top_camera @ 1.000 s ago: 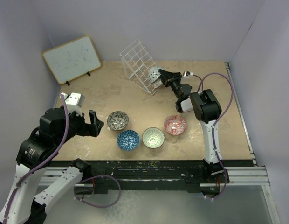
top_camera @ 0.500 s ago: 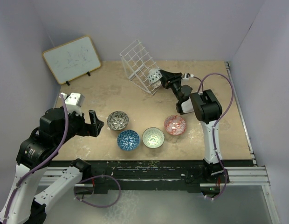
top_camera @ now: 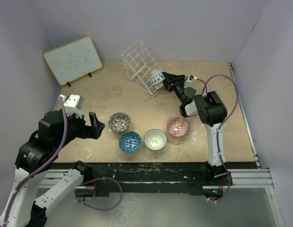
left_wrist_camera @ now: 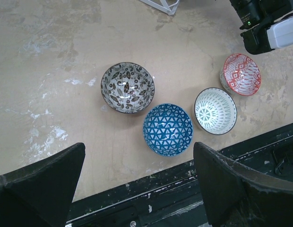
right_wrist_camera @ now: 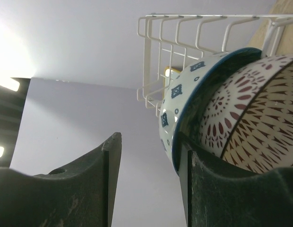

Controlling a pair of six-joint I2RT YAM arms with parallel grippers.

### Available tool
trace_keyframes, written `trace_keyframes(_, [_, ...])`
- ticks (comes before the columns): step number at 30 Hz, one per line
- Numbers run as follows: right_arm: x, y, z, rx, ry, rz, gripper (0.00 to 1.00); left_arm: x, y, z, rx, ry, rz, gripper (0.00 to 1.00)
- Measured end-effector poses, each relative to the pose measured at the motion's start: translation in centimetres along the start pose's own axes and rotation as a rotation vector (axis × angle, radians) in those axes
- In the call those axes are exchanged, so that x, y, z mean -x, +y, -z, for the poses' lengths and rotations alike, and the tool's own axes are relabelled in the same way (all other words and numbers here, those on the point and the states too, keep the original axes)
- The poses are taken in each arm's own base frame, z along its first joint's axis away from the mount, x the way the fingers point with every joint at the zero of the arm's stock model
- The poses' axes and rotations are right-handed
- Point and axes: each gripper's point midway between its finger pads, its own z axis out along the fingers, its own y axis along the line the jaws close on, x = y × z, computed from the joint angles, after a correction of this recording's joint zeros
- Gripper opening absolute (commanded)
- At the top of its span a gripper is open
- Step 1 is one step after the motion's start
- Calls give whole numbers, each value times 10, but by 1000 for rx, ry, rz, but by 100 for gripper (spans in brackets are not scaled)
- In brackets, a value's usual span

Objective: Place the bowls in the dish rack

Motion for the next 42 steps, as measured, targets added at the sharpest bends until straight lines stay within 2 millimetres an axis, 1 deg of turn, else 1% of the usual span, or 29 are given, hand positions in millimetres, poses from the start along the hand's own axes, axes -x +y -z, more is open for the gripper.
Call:
trace_keyframes(6, [-1,-3,8,-21,-2,-4,53,0,0,0,0,-1,0,99])
trace_keyframes(12, [-2,0,7,-21,3,-4,54,0,0,2,-2,-6,1,99])
trace_keyframes(16, [-1,-3,6,-58,0,-8,55,0,0,2,-2,-6,1,99])
trace_keyframes(22, [2,0,3,-111,-10,0,55,0,0,2,-2,-8,1,99])
trace_keyframes(29, [4,-6,4,-153,-16,-9,55,0,0,2,-2,-8,1,99])
trace_keyframes(37, [7,-10,13,-194,-28,-17,55,1,0,2,-2,-9,1,99])
trace_keyframes(42, [11,-6,21,-221,-42,-19,55,1,0,2,-2,-9,1,99])
